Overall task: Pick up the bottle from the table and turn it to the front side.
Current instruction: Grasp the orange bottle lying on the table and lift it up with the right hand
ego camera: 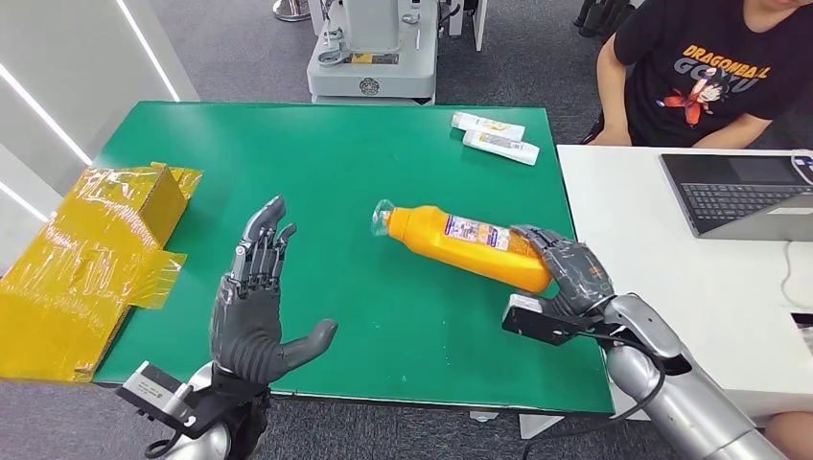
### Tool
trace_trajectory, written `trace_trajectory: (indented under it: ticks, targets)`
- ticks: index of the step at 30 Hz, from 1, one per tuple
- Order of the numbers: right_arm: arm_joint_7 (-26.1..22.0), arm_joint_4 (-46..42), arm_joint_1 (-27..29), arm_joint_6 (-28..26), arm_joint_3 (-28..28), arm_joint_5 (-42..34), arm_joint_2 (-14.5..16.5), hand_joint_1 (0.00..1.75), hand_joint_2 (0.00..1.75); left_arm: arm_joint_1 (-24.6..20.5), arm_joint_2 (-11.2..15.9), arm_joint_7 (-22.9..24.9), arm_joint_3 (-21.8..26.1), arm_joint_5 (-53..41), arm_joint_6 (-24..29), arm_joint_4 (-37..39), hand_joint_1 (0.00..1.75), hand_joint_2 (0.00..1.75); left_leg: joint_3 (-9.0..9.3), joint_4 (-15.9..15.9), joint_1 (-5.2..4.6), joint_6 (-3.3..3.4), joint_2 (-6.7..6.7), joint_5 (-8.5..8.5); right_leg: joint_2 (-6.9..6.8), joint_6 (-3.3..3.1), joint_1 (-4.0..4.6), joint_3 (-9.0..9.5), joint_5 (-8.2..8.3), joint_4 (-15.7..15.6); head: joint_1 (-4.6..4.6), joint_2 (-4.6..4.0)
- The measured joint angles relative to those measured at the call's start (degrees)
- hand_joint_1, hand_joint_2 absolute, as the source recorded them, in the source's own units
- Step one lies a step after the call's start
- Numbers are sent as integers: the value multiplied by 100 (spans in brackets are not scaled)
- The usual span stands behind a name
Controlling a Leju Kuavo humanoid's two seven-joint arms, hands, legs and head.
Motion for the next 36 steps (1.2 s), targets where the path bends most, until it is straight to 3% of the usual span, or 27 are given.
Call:
trace_trajectory:
  ticks: [11, 17, 34, 36]
  targets:
    - [-325, -570, 373, -867, -668, -72, 259, 175, 175, -19, 6, -78, -1, 50, 69, 97, 0, 175, 0, 0, 0, 0, 0, 0, 1, 0, 0, -1, 0, 0, -1, 0]
    - [-490, -880, 613, -1689, -876, -86, 491, 175, 175, -82, 12, -49, -2, 56, 124, 172, 0, 175, 0, -1, 0, 0, 1, -1, 1, 0, 0, -2, 0, 0, 0, 0]
    - [-482, -1136, 795, -1717, -989, -82, 633, 175, 175, -126, 16, -45, -2, 64, 130, 301, 0, 175, 0, 0, 0, 0, 1, -1, 1, 0, 0, -2, 0, 0, 0, 0]
    - [-677, -1134, 792, -1662, -993, -289, 683, 175, 175, -170, 22, 131, -2, 302, -36, 325, 0, 175, -2, -1, 0, 0, 1, 0, 0, 0, 0, -2, 0, 0, 1, 0]
